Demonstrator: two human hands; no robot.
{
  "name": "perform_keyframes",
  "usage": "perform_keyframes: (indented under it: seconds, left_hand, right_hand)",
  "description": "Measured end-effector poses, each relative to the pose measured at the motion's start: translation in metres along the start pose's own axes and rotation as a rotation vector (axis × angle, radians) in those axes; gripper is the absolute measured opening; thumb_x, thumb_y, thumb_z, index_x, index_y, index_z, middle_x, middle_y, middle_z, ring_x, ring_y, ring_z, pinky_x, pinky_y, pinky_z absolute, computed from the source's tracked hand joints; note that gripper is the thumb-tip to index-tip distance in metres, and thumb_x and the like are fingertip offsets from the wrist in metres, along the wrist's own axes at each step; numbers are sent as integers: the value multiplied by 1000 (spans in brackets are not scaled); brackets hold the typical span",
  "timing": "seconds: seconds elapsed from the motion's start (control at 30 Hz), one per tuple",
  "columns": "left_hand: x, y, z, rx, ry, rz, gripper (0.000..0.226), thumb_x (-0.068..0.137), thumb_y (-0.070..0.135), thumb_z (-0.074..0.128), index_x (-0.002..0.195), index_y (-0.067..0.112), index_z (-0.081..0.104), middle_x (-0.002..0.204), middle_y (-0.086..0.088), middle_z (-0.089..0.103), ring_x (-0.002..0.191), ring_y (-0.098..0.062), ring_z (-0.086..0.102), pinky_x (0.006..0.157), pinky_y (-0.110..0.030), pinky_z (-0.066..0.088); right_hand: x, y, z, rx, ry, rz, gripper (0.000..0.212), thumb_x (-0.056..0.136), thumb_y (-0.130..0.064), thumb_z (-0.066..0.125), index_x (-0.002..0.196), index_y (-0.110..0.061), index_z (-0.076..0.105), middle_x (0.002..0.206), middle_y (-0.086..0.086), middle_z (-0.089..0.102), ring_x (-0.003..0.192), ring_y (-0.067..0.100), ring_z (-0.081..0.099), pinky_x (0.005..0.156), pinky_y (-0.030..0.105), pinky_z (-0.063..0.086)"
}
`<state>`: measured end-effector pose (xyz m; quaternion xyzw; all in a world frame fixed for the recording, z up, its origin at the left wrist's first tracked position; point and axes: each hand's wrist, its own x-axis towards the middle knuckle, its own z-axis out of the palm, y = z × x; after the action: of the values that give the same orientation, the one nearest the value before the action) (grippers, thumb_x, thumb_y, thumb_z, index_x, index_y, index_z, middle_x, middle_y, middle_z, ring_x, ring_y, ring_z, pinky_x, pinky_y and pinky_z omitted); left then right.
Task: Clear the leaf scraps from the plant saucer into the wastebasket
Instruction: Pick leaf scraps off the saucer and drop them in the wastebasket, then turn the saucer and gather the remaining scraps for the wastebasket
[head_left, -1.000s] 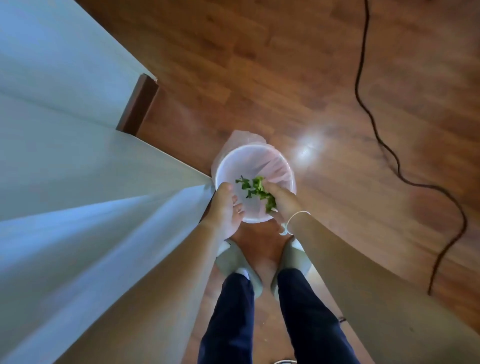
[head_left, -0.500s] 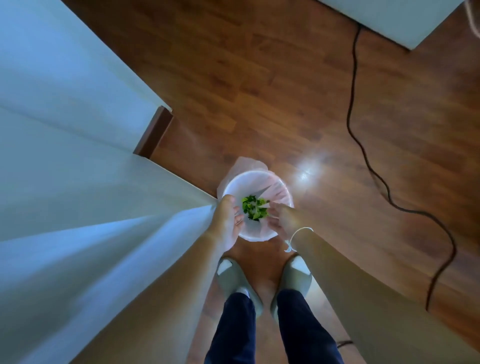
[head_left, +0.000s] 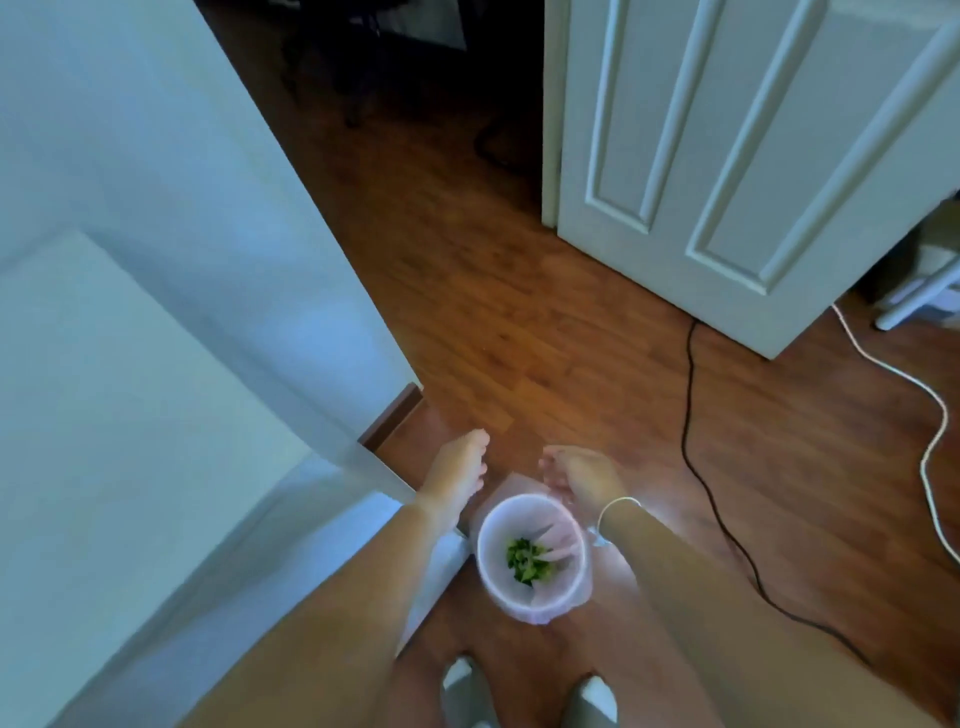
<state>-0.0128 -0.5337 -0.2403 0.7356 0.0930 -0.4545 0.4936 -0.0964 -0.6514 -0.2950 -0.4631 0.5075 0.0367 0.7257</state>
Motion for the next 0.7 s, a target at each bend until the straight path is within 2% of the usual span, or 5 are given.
perform_keyframes:
  seconds: [0.17, 0.23, 0.33, 0.5, 0.7]
  left_hand:
    - [-95, 79, -39, 117, 86, 243, 48, 99, 34, 34, 142, 16, 39, 149, -6, 41, 133, -22, 43, 114, -34, 32]
    - [-129, 104, -59, 202, 174, 365, 44, 100, 31, 34, 140, 15, 43, 148, -7, 43, 133, -23, 44, 114, -37, 33]
    - [-178, 119, -94, 303, 260, 490, 43, 101, 27, 30, 141, 15, 41, 149, -8, 40, 135, -26, 41, 116, -40, 31]
    - [-242, 88, -164, 356, 382, 579, 42, 99, 19, 35, 139, 8, 44, 148, -11, 43, 136, -25, 41, 115, -33, 30]
    - [-298, -2, -261, 348, 481, 549, 43, 98, 19, 37, 140, 12, 44, 149, -3, 40, 139, -18, 34, 113, -28, 23]
  right_hand:
    - [-79, -92, 33, -235, -65, -304, 27, 91, -14, 49, 107, -1, 67, 90, 11, 65, 61, 15, 51, 56, 26, 43]
    - [-113, -124, 53, -350, -90, -457, 27, 90, -19, 50, 103, -7, 70, 99, 10, 70, 75, 17, 60, 73, 33, 52]
    - [-167, -157, 86, -547, -144, -696, 30, 91, -25, 47, 110, -16, 69, 118, 2, 67, 107, 19, 61, 100, 38, 48]
    - [-235, -152, 145, -821, -193, -969, 34, 91, -30, 47, 118, -19, 65, 123, -2, 65, 109, 14, 58, 90, 23, 43]
    - [-294, -87, 222, -941, -287, -1051, 32, 91, -27, 51, 120, -18, 64, 125, -1, 64, 110, 15, 60, 90, 20, 40]
